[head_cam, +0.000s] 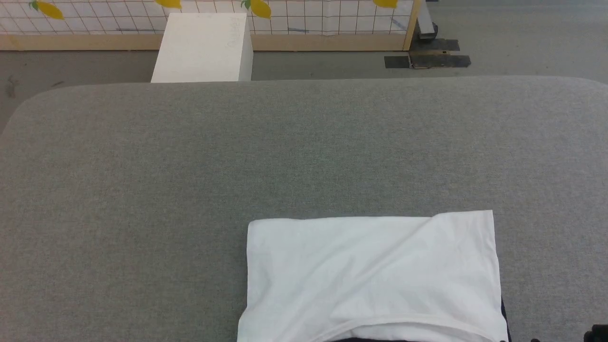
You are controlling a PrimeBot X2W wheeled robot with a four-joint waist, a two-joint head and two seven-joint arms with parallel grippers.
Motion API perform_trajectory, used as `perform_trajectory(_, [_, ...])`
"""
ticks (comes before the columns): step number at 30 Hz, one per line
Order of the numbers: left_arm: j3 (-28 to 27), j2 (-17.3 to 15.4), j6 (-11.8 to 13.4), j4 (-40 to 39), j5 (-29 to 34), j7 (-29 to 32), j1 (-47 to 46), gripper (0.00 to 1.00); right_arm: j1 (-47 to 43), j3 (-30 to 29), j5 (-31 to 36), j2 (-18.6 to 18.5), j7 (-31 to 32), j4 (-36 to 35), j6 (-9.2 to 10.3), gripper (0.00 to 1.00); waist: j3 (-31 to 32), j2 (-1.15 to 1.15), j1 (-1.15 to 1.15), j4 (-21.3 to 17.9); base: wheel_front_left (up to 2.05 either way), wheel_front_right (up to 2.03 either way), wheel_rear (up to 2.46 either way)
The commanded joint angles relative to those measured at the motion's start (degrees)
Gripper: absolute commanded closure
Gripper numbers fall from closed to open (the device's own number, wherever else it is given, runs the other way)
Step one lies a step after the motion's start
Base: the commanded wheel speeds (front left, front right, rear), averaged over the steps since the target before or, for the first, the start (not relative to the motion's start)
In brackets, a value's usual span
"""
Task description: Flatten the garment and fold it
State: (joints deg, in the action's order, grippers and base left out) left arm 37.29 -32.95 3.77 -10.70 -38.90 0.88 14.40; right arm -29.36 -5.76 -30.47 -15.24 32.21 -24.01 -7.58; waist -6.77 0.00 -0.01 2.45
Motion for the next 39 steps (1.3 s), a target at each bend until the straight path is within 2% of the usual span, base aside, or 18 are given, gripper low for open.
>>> perform_trajectory(1, [-1.0,0.5,0.5,-0.8,-1.4,-0.8,0.5,0.00,0.8,-0.5,-1.3,0.3,-0.5,-0.5,0.09,0.00,0.4,0.00,0.01,0.1,0.00,0.00,0.00])
perform_trajectory(6, [-8.2,1.6,2.4,-6.6,-6.7,-6.8,2.2,0.00,2.2,-4.4,-6.4,1.9,-1.3,-3.6,0.09,0.00,1.4,0.00,0.01,0.3,0.00,0.00,0.00])
perform_trajectory(8, [-12.4,1.8,4.3,-9.6,-6.9,-10.6,2.3,0.00,3.7,-8.4,-5.8,3.2,-2.7,-4.1,0.09,0.00,1.6,0.00,0.01,0.4,0.00,0.00,0.00])
perform_trajectory(10, [-16.9,3.1,7.6,-11.7,-4.5,-14.0,1.2,0.00,5.6,-12.6,-1.9,4.6,-4.5,-3.5,0.09,0.00,1.6,0.00,0.01,0.5,0.00,0.00,0.00])
perform_trajectory(12, [-20.2,5.4,10.3,-13.4,-1.2,-15.3,0.0,0.00,7.5,-14.4,3.2,5.2,-5.9,-2.4,0.09,0.00,1.4,0.00,0.01,0.6,0.00,0.00,0.00])
perform_trajectory(14, [-22.2,7.1,11.9,-14.6,3.8,-15.8,-1.1,0.00,9.1,-13.4,6.4,6.2,-5.8,-0.8,0.09,0.00,1.0,0.00,0.01,0.5,0.00,0.00,0.00])
perform_trajectory(17, [-25.6,11.6,13.5,-16.3,11.7,-15.8,-2.5,0.00,11.5,-10.7,8.7,7.6,-4.8,2.1,0.09,0.00,0.2,0.00,0.01,0.5,0.00,0.00,0.00])
perform_trajectory(20, [-26.4,15.1,13.3,-16.4,16.6,-15.9,-2.7,0.00,12.9,-8.3,9.9,7.6,-4.0,5.6,0.09,0.00,-0.6,0.00,0.01,0.7,0.00,0.00,0.00])
perform_trajectory(23, [-25.9,17.3,11.4,-15.2,19.6,-15.9,-2.6,0.00,14.3,-6.3,10.2,6.9,-3.6,9.9,0.09,0.00,-1.5,0.00,0.01,1.2,0.00,0.00,0.00])
perform_trajectory(34, [-26.3,20.7,6.1,-12.2,23.7,-15.9,-3.5,0.00,18.2,0.0,7.9,3.4,-4.7,24.7,0.09,0.00,-3.5,0.00,0.01,3.8,0.00,0.00,0.00])
perform_trajectory(35, [-26.4,21.0,5.7,-12.0,23.9,-15.9,-3.5,0.00,18.4,0.7,7.3,3.2,-4.4,25.6,0.09,0.33,-3.6,0.00,0.01,3.9,0.00,0.00,0.00])
perform_trajectory(36, [-26.5,21.3,5.5,-11.9,24.0,-15.9,-3.6,0.00,18.6,1.2,6.7,3.1,-4.1,26.3,0.09,0.59,-3.6,0.00,0.01,4.0,0.00,0.00,0.00])
perform_trajectory(37, [-26.7,21.6,5.2,-11.8,24.1,-15.9,-3.6,0.00,18.7,1.8,6.1,2.8,-3.4,27.1,0.09,1.00,-3.6,0.00,0.01,4.2,0.00,0.00,0.00])
perform_trajectory(39, [-26.8,22.0,4.6,-11.3,24.3,-15.9,-3.5,0.00,18.9,2.2,5.4,2.5,-2.7,28.0,0.09,1.00,-3.5,0.00,0.01,4.4,0.00,0.00,0.00])
